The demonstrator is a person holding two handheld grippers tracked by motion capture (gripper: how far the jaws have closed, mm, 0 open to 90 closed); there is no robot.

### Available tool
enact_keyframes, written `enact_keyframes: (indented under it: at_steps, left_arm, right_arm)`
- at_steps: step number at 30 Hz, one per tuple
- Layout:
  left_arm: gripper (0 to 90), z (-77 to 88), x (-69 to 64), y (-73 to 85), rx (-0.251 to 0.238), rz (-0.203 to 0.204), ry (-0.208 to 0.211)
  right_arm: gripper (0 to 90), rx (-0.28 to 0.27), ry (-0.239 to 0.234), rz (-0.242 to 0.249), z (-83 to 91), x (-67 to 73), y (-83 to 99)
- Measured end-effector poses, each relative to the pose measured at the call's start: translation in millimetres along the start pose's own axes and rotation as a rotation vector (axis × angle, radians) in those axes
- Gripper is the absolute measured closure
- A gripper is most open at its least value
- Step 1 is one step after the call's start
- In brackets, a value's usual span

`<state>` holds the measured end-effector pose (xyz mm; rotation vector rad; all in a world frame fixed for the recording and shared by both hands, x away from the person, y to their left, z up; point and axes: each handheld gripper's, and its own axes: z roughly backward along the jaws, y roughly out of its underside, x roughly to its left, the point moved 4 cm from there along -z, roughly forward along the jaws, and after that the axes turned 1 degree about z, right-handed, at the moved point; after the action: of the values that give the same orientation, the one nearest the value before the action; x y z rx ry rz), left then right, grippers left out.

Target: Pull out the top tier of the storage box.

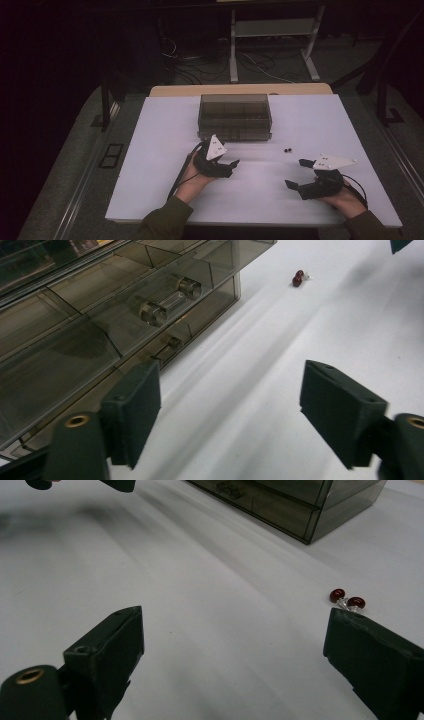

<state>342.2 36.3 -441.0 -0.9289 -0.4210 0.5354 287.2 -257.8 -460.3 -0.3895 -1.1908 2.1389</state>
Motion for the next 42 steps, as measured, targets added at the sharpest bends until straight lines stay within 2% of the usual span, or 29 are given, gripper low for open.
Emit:
enact_keyframes:
  at_steps: [3,7,10,13,16,19,22,28,37,40,41,42]
  left_arm:
    - [37.2,1.9,0.7,-0.8,-0.013,0.005,0.017]
    - [53.1,2.9,3.0,-1.7,-0.026,0.047,0.042]
    - [64.3,1.7,6.3,-1.3,-0.026,0.091,0.088]
    - [77.7,1.6,7.8,-2.2,-0.024,0.095,0.109]
    - [88.2,3.0,11.7,-6.1,-0.028,0.12,0.118]
    - [89.0,4.8,15.2,-10.1,-0.016,0.141,0.133]
    - [89.0,8.9,18.7,-16.4,-0.031,0.149,0.145]
    - [89.0,12.9,27.1,-28.7,-0.029,0.128,0.165]
    - [88.9,15.1,51.9,-51.4,-0.038,0.134,0.158]
    - [89.0,12.4,60.7,-58.0,-0.03,0.13,0.16]
    - [89.0,10.0,62.4,-60.2,-0.037,0.145,0.158]
    - [89.0,8.3,64.9,-61.6,-0.035,0.143,0.159]
  right_arm:
    - [8.7,0.0,0.001,-0.001,-0.1,-0.1,0.0]
    - [8.7,0.002,-0.001,-0.001,-0.6,0.4,0.2]
    - [8.7,0.001,-0.001,0.002,-0.7,0.5,0.1]
    - [8.7,0.001,0.0,0.0,-1.0,0.6,-0.1]
    - [8.7,0.003,-0.002,0.0,-1.4,0.9,0.1]
    - [8.7,0.003,-0.002,0.001,-1.2,0.9,0.2]
    - [8.7,-0.001,-0.002,-0.003,-0.8,0.4,-0.1]
    - [8.7,0.001,-0.003,-0.005,-1.2,0.4,-0.1]
    - [8.7,0.002,-0.002,-0.004,-2.2,-0.1,0.0]
    - [8.7,-0.001,-0.004,-0.006,-2.4,-0.2,-0.1]
    - [8.7,0.0,-0.004,-0.004,-2.5,-0.1,0.0]
    - [8.7,0.001,-0.004,-0.004,-2.6,0.0,0.2]
